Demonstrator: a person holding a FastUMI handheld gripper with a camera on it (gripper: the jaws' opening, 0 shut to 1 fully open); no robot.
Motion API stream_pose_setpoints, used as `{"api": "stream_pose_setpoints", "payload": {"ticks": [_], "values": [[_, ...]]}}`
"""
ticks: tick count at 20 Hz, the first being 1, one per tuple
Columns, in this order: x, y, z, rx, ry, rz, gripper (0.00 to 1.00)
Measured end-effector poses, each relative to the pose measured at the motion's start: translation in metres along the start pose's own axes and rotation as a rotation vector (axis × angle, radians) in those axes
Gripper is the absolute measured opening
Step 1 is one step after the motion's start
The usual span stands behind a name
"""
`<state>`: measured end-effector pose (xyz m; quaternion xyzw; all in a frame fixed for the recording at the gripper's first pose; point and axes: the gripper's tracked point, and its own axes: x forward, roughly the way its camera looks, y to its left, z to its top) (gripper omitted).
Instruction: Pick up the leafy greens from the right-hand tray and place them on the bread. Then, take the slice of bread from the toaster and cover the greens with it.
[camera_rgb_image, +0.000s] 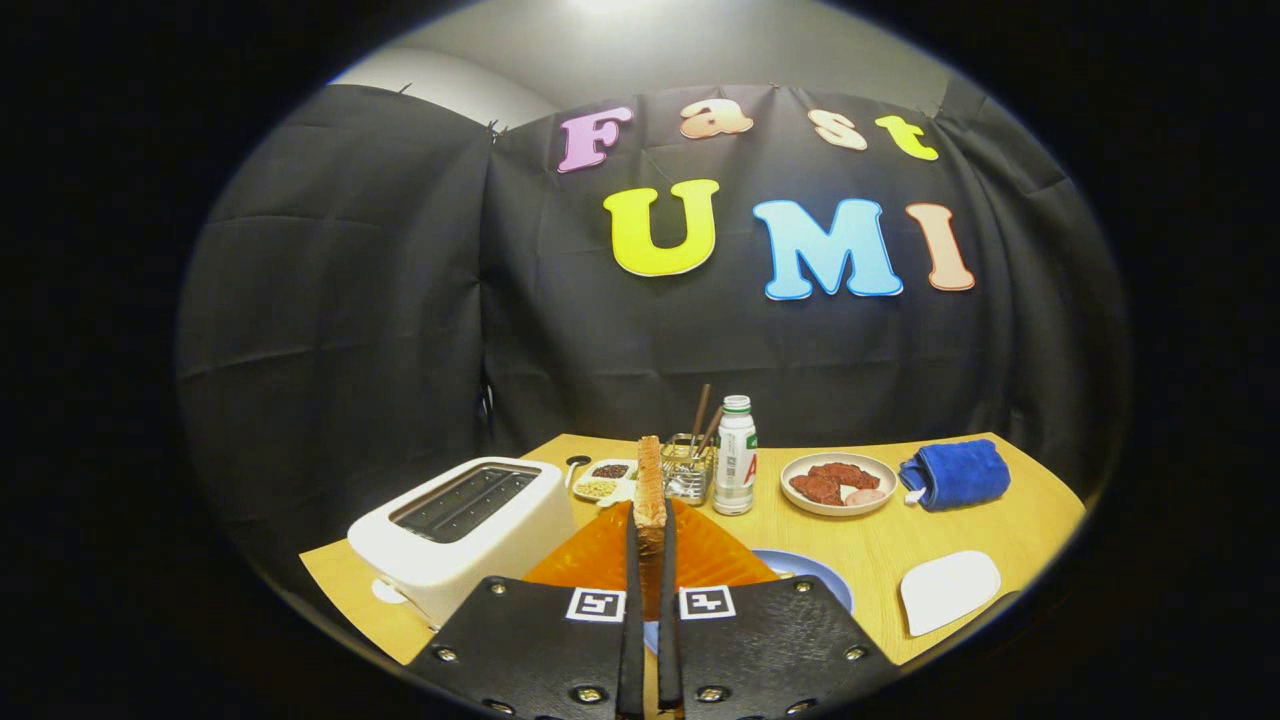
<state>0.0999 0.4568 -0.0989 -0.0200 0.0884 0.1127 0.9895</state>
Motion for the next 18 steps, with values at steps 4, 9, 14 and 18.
{"api": "stream_pose_setpoints", "payload": {"ticks": [4,9,14,18], "values": [[0.003,-0.013,-0.019,0.024,0.030,-0.001,0.06],[0.013,-0.023,-0.042,0.046,0.063,-0.011,0.06],[0.025,-0.031,-0.066,0.101,0.097,-0.006,0.06],[0.028,-0.040,-0.078,0.111,0.116,-0.005,0.05]]}}
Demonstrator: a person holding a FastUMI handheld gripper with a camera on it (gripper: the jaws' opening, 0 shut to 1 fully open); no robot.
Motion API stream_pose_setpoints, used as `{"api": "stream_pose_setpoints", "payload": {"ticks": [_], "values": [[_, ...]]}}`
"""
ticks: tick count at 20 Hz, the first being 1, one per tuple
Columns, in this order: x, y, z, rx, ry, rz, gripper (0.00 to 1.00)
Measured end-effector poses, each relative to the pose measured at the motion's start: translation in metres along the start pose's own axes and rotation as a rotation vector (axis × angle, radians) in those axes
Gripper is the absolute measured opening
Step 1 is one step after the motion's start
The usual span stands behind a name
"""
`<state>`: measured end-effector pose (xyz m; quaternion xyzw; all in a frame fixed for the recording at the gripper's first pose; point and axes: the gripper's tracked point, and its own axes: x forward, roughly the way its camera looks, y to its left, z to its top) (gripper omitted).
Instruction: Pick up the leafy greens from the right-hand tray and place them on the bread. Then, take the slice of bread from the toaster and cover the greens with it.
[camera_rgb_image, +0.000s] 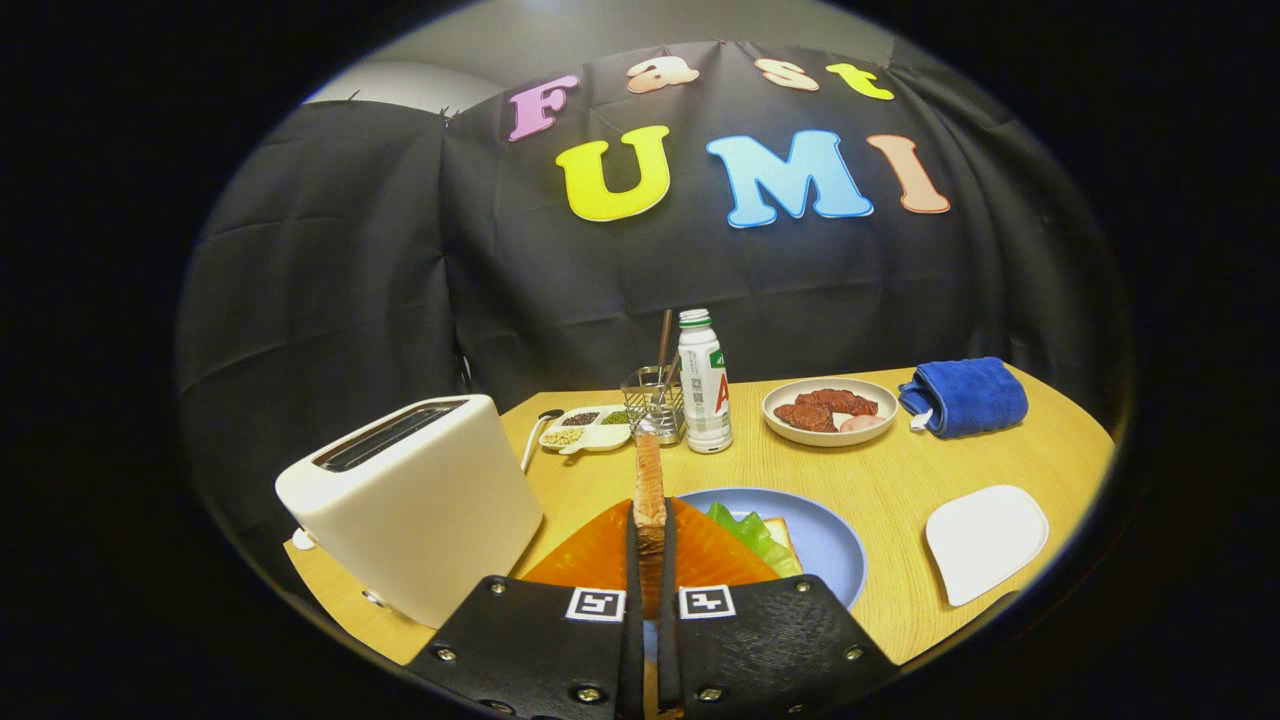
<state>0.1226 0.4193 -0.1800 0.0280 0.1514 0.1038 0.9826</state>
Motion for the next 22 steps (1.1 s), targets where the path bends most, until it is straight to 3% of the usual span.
{"api": "stream_pose_setpoints", "payload": {"ticks": [7,11,13,19,21,22], "values": [[0.003,-0.021,-0.008,-0.033,0.041,-0.011,0.24],[0.001,-0.033,-0.013,-0.078,0.060,-0.033,0.25],[-0.002,-0.038,-0.018,-0.111,0.073,-0.050,0.34],[-0.004,-0.057,-0.023,-0.148,0.089,-0.078,0.37],[-0.004,-0.064,-0.025,-0.153,0.098,-0.087,0.49],[-0.005,-0.065,-0.024,-0.146,0.096,-0.081,0.49]]}}
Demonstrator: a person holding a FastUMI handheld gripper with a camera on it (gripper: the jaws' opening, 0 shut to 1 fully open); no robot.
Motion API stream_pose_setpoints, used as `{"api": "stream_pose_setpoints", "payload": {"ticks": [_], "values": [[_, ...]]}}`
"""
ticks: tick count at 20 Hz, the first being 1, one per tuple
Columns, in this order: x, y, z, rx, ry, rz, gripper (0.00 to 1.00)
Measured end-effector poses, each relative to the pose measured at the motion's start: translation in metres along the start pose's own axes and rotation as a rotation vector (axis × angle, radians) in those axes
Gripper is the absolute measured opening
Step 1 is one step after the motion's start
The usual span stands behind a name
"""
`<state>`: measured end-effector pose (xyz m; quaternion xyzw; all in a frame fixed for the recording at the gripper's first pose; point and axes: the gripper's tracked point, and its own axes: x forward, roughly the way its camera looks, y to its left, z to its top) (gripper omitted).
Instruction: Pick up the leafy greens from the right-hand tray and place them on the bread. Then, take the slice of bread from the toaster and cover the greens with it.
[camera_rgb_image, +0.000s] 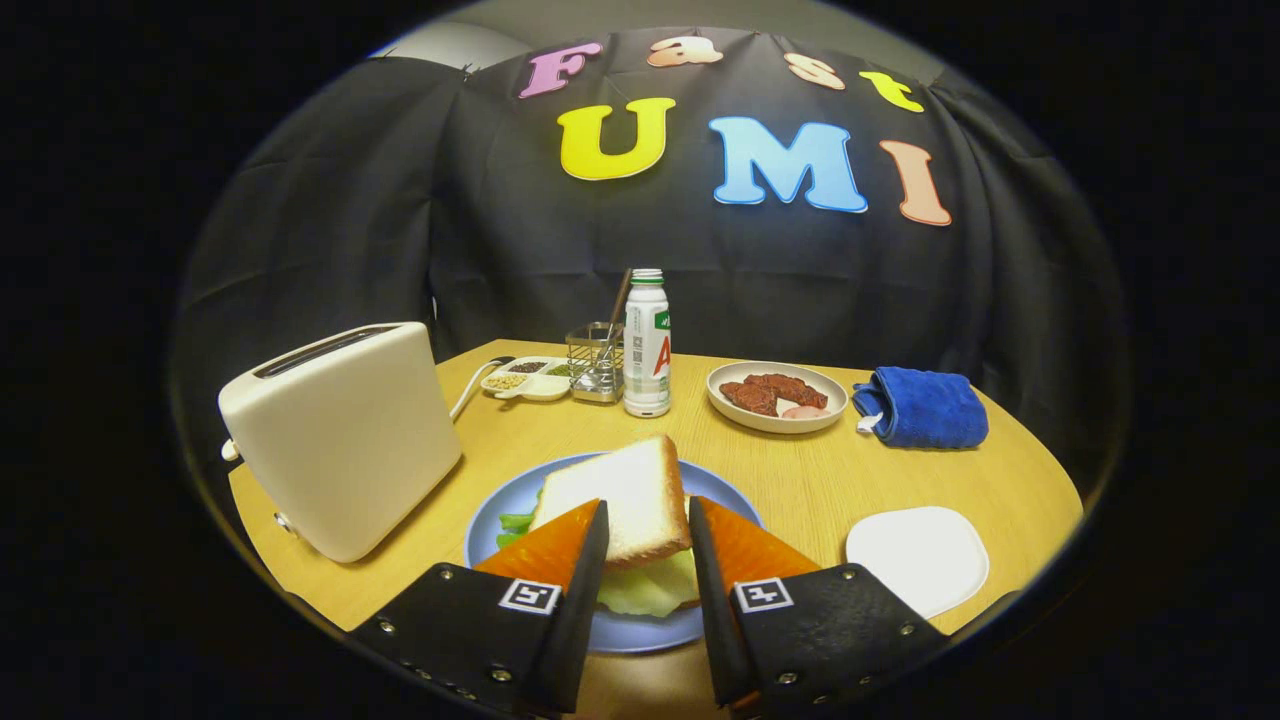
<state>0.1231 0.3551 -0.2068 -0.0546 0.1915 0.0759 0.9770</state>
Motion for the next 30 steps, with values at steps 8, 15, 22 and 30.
{"api": "stream_pose_setpoints", "payload": {"ticks": [8,15,22,30], "values": [[-0.034,-0.050,0.038,0.044,-0.145,0.002,0.50],[-0.094,-0.166,0.087,0.038,-0.365,-0.012,0.50],[-0.128,-0.320,0.078,-0.095,-0.482,-0.029,0.50],[-0.138,-0.495,0.029,-0.038,-0.428,-0.121,0.50]]}}
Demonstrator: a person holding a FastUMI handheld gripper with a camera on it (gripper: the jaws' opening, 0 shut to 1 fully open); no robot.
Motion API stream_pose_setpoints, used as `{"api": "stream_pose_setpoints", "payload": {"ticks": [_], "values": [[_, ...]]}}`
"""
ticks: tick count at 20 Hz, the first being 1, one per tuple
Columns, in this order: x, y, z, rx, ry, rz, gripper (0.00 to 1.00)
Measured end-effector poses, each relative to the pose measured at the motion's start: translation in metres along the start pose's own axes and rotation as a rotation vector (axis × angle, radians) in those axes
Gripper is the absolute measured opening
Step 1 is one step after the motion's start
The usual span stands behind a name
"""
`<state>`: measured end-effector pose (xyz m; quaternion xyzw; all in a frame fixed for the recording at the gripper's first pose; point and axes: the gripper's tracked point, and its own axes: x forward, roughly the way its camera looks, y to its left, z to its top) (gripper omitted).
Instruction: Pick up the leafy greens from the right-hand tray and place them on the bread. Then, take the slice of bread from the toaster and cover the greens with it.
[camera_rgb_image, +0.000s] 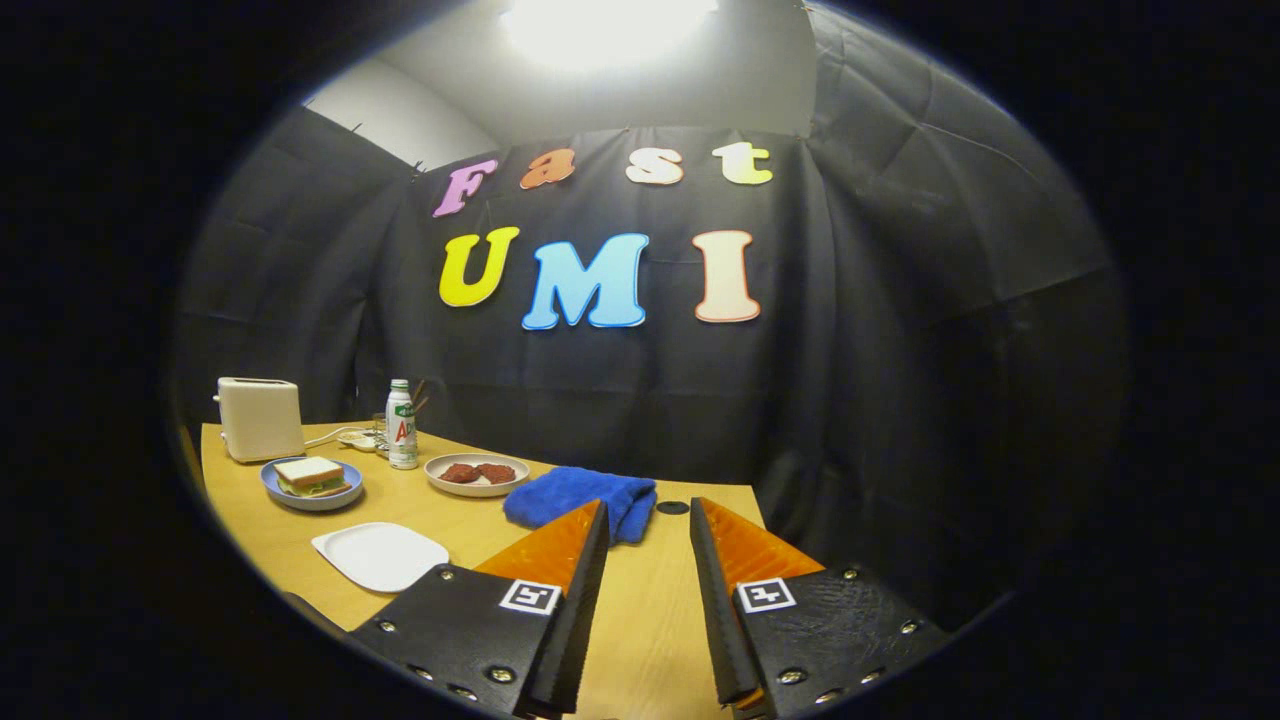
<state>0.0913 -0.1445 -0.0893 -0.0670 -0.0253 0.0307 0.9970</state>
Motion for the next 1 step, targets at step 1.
{"api": "stream_pose_setpoints", "payload": {"ticks": [1], "values": [[0.0005,-0.0110,-0.0035,0.011,-0.005,-0.008,0.50]]}}
